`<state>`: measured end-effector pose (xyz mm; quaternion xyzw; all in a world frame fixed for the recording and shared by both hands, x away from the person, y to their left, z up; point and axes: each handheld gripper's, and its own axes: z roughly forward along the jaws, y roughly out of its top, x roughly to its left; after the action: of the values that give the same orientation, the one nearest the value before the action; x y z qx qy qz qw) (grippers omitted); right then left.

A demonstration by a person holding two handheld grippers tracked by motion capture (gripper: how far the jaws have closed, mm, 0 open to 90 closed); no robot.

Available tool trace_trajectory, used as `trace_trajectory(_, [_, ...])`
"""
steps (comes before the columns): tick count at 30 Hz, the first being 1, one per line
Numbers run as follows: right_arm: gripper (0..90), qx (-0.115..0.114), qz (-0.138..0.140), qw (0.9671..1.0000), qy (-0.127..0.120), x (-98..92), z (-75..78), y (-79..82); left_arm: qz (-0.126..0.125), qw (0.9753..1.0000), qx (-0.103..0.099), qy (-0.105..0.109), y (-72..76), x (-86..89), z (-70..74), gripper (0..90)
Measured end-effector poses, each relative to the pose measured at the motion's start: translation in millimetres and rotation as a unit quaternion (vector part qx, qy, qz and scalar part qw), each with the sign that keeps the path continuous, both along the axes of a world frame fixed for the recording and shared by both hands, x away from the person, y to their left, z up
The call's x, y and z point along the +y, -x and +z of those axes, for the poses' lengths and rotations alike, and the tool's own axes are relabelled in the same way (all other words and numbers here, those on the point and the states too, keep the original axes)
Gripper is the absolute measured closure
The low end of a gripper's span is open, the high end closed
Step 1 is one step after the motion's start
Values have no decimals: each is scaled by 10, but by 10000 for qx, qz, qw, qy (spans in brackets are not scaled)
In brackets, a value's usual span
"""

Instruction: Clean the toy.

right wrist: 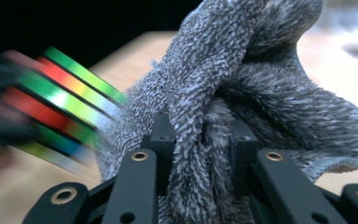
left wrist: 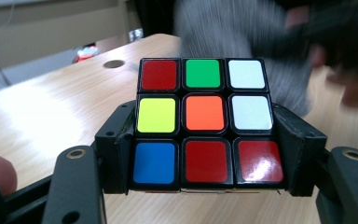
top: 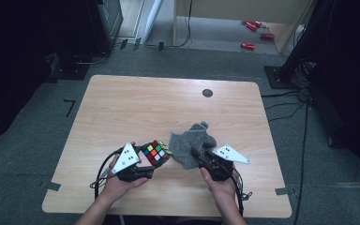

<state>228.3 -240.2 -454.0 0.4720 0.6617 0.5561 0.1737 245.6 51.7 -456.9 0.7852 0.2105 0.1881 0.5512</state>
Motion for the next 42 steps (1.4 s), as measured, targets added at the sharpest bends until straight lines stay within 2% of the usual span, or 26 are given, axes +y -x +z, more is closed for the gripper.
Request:
trace_trajectory(2, [706,-318,351,9985,-271,79,145,93,-166,9995,-227,-166,63,-79,-28,344])
trace_trajectory(4, [704,-556,557,9965,-283,189,232,180,-327,9987,-339,-197,113,-134,-35,344])
trace_trajectory(6, [704,-484,593,9965,-332,234,222,192,-397,9981,-449,-172,151,-151,-26,344])
trace_trajectory(9, [704,-152,628,9961,-607,196,90,124,-404,9974,-586,-136,177,-131,-7,345])
trace_trajectory(11, [703,133,604,9965,-563,168,2,66,-413,9972,-613,-102,182,-123,2,345])
trace_trajectory(13, [703,245,507,9977,-377,156,-25,37,-433,9971,-619,-17,182,-119,8,345])
trace_trajectory(15, [700,228,477,9982,-290,145,-3,33,-445,9971,-611,29,178,-119,11,345])
trace_trajectory(18, [693,10,538,9975,-456,115,111,73,-405,9976,-564,-81,161,-132,-10,346])
trace_trajectory(20, [690,-201,707,9950,-683,109,205,117,-409,9975,-548,-160,158,-146,-27,345])
trace_trajectory(22, [687,-306,784,9944,-639,148,249,148,-449,9972,-579,-119,177,-153,-16,346])
trace_trajectory(24, [686,-207,755,9956,-510,176,196,127,-467,9968,-651,-78,201,-146,17,346])
trace_trajectory(26, [687,43,670,9960,-590,153,75,67,-442,9966,-687,-67,209,-132,40,346])
trace_trajectory(29, [686,359,458,9977,-346,116,-43,-1,-403,9972,-614,170,185,-95,59,345])
trace_trajectory(30, [685,368,455,9976,-357,101,-41,-6,-382,9974,-576,207,174,-89,65,346])
trace_trajectory(32, [679,160,497,9971,-558,75,41,31,-350,9979,-528,137,158,-94,52,346])
trace_trajectory(35, [672,-214,818,9926,-877,71,211,106,-353,9983,-450,-91,151,-139,-3,346])
trace_trajectory(36, [672,-277,902,9913,-920,93,239,129,-358,9982,-461,-127,157,-154,-12,346])
trace_trajectory(37, [672,-310,940,9914,-852,125,245,145,-384,9981,-472,-125,166,-164,-8,345])
trace_trajectory(39, [674,-244,873,9940,-607,179,192,133,-376,9976,-563,-118,194,-161,17,345])
trace_trajectory(41, [675,-15,759,9949,-671,159,83,80,-363,9976,-583,-55,195,-133,40,345])
trace_trajectory(42, [674,89,680,9961,-548,150,30,53,-356,9977,-576,30,191,-115,52,346])
